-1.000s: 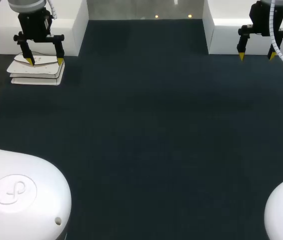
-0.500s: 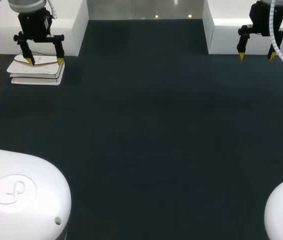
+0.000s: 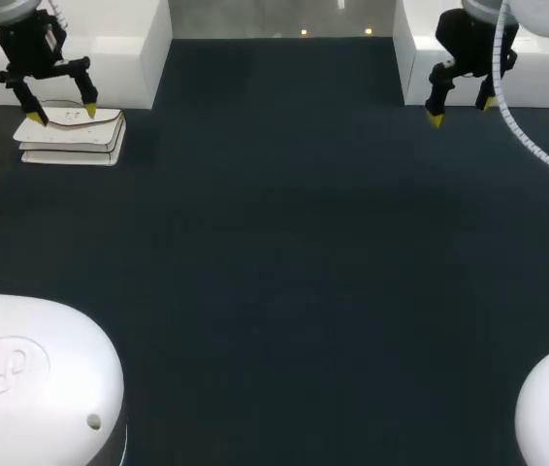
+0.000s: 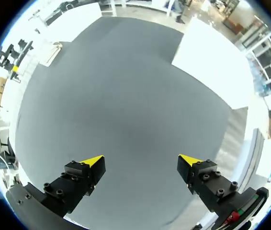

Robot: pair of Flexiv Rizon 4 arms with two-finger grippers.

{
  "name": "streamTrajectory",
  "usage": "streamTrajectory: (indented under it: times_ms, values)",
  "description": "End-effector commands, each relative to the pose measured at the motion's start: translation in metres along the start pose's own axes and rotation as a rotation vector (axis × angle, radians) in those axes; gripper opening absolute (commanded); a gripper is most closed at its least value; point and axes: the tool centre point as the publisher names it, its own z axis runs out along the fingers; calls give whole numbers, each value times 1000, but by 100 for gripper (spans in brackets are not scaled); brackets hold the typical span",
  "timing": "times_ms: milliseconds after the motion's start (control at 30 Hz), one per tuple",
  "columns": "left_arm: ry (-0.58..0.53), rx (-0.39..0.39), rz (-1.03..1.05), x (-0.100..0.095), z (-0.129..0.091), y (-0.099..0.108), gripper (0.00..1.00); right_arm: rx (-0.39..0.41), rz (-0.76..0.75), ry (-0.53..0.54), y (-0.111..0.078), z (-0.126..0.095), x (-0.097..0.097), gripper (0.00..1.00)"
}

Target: Pick up the bag, open it, inspect its contents, close it, and place it on the opposite side

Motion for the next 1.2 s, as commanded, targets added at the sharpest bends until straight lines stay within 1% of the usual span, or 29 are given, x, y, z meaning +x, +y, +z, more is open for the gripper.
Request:
streamTrajectory:
  times_ms: [33,100,167,300,367,467,533,567,633,1067,1100,1133,1167,1200]
  values:
    - [106,-8,-14,-27,1,-10,100,-270,-416,64,-4,19,9,100]
    - [119,4,-34,-40,1,-16,100,-316,-494,97,0,25,14,100]
    - [143,1,-52,-51,2,-21,100,-330,-537,108,6,31,18,100]
    - [164,4,-96,-72,3,-27,100,-391,-659,149,14,38,27,100]
    - [197,0,-110,-82,5,-28,100,-415,-703,162,16,41,32,100]
    - [218,1,-138,-95,9,-30,100,-442,-764,187,18,45,40,100]
    - [223,-2,-157,-102,11,-30,100,-474,-802,209,19,46,44,100]
    - [230,1,-167,-107,12,-31,100,-492,-818,224,19,47,45,100]
    - [232,8,-175,-115,12,-33,100,-499,-855,270,19,48,49,100]
    - [232,8,-175,-115,12,-33,100,-499,-855,270,19,48,49,100]
    - [227,8,-181,-116,14,-37,100,-503,-905,272,21,46,55,100]
    - [248,25,-170,-118,14,-41,100,-504,-967,267,23,47,61,100]
    - [280,26,-167,-122,14,-46,100,-505,-998,259,25,48,67,100]
    - [294,32,-162,-125,14,-50,100,-514,-1019,276,27,51,72,100]
